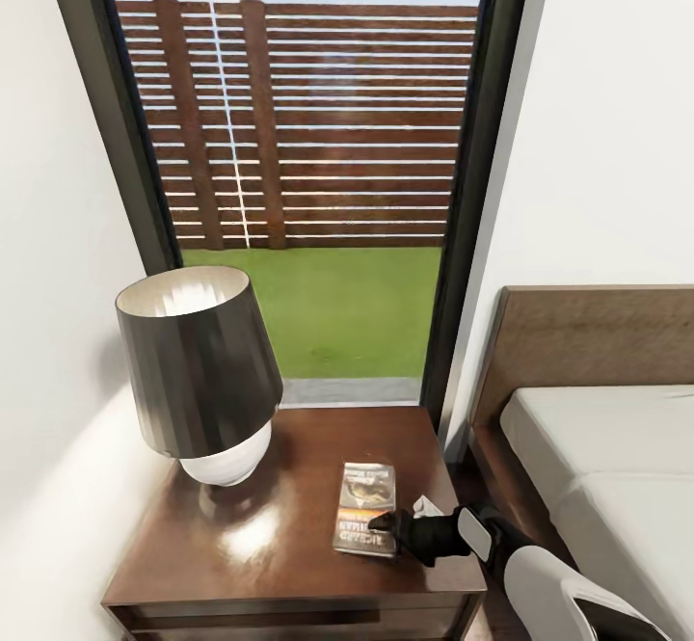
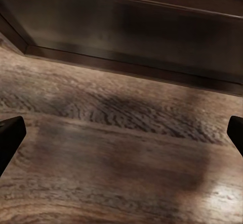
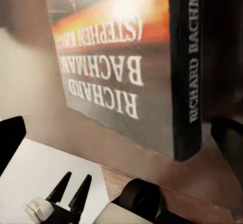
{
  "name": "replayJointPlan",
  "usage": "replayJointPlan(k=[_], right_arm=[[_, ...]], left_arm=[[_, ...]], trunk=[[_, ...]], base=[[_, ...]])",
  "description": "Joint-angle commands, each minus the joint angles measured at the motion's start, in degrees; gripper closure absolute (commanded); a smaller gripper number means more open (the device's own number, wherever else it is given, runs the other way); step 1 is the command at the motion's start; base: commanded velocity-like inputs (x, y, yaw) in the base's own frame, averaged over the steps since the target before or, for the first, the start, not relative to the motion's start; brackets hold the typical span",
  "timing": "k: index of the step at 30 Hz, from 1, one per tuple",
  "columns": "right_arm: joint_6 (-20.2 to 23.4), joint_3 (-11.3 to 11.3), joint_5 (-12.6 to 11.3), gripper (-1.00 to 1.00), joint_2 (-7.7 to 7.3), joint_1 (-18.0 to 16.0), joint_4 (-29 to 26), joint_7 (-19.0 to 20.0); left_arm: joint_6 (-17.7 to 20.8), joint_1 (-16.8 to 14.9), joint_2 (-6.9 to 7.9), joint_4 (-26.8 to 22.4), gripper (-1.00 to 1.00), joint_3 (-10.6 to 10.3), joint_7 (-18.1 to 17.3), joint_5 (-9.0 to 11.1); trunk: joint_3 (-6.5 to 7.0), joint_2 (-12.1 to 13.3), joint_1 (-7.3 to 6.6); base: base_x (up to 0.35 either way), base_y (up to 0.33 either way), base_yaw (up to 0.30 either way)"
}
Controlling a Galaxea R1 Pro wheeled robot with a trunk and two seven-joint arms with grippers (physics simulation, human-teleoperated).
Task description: In the bedroom, move the book from the bed onto either nightstand, and place the two sandals side by side next to the bed.
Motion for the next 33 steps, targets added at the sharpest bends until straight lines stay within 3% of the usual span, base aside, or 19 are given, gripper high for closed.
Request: replayJointPlan(k=[1, 15, 33], right_arm=[[0.5, 0.0, -0.6, -1.00, 0.02, 0.0, -0.1, -0.2], [0.5, 0.0, -0.6, -1.00, 0.11, 0.0, -0.1, -0.6], [0.5, -0.1, -0.6, -1.00, 0.21, 0.0, -0.1, -1.7]], left_arm=[[-0.3, -0.1, 0.08, -0.1, -1.00, -0.5, 0.4, 0.4], [-0.3, -0.1, 0.07, -0.1, -1.00, -0.5, 0.4, 0.2], [-0.3, -0.1, 0.06, 0.0, -1.00, -0.5, 0.4, 0.2]], trunk=[[-0.05, 0.0, -0.01], [-0.05, 0.0, -0.01], [3.18, 7.2, -3.96]], base=[[0.000, 0.000, 0.000], [0.000, 0.000, 0.000], [0.000, 0.000, 0.000]])
